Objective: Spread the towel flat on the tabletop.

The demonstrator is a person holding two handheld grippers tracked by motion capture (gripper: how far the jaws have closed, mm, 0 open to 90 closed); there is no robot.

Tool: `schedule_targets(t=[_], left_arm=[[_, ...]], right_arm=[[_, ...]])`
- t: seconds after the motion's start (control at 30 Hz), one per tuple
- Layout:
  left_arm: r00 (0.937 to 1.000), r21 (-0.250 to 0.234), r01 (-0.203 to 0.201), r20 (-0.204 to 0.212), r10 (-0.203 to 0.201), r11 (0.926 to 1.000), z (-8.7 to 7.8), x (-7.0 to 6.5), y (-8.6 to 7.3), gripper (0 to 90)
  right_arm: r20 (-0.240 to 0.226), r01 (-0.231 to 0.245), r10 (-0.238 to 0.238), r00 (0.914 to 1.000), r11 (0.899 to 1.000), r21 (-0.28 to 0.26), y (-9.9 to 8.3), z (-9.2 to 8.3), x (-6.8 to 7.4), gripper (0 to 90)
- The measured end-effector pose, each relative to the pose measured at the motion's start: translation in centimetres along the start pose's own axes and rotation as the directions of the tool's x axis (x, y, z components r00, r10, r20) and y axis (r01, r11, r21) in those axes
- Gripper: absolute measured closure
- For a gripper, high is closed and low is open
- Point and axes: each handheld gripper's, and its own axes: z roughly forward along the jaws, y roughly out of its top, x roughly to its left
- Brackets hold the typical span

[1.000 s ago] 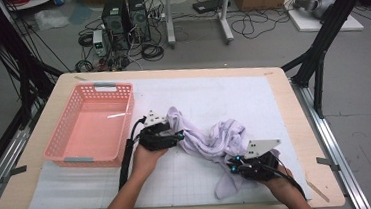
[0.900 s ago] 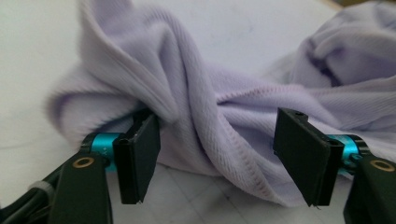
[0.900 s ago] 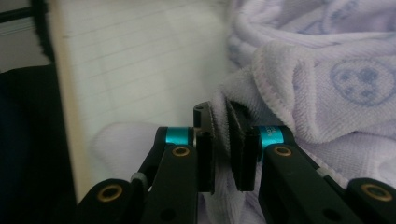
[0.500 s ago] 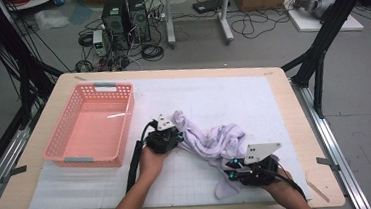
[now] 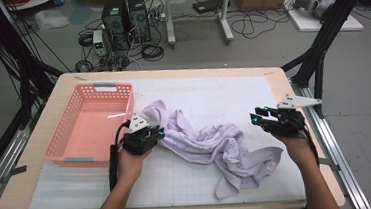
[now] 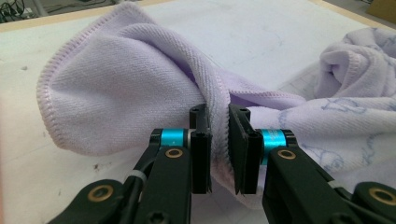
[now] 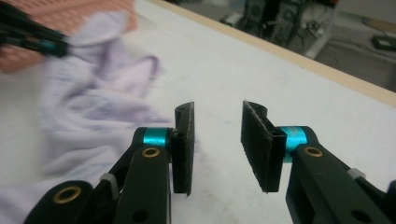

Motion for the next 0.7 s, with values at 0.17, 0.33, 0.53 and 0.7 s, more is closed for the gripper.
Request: schedule_targets(t=[0.17, 0.33, 0.53, 0.7], left_arm=[[0.9996, -0.009, 0.021, 0.018, -0.021, 0.9997, -0.7, 0.0, -0.7, 79.2], [0.9995, 0.000, 0.010, 0.029, -0.010, 0.9999, -0.8, -0.2, -1.3, 79.1], [0.9995, 0.007, 0.005, 0.032, -0.005, 1.0000, -0.7, -0.3, -1.6, 79.1], [0.9991, 0.007, 0.010, 0.040, -0.010, 0.9999, -0.8, -0.2, -1.9, 79.1]], right_arm=[[-0.042, 0.003, 0.003, 0.9991, 0.991, 0.131, 0.0, 5.3, -0.5, 59.5], [-0.243, 0.003, 0.043, 0.9691, 0.983, 0.185, 0.0, 10.1, 1.3, 48.8], [-0.337, 0.074, 0.048, 0.9403, 0.937, 0.342, -1.1, 14.0, 4.1, 57.4], [-0.260, 0.137, -0.047, 0.9646, 0.930, 0.340, -1.0, 12.0, 3.9, 76.5]])
